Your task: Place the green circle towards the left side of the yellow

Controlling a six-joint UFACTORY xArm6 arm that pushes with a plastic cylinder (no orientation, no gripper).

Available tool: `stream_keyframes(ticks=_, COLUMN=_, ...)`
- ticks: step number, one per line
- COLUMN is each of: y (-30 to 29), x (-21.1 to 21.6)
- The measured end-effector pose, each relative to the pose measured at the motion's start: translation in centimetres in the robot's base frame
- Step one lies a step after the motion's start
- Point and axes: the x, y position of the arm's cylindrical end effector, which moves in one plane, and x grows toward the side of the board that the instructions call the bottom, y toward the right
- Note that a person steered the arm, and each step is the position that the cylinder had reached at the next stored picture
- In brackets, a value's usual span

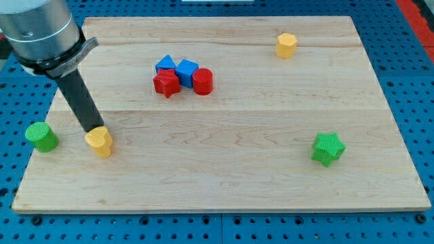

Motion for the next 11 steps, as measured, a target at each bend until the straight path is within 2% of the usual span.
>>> stream_keyframes(ticks=1, y=1.2, x=2.1)
stream_keyframes(ticks=2, y=0.6, x=1.5)
stream_keyframes(ticks=3, y=-3.1, x=-1.1)
stream_keyframes(ticks=4, y=-9.9, x=-1.3)
stream_keyframes(ticks=5, y=-10.4, x=-1.3)
stream_keyframes(ticks=7, y=-10.2, x=2.4)
stream_keyframes(ticks=9, y=-10.5, x=2.7)
stream_keyframes(ticks=11, y=-4.5, x=3.9)
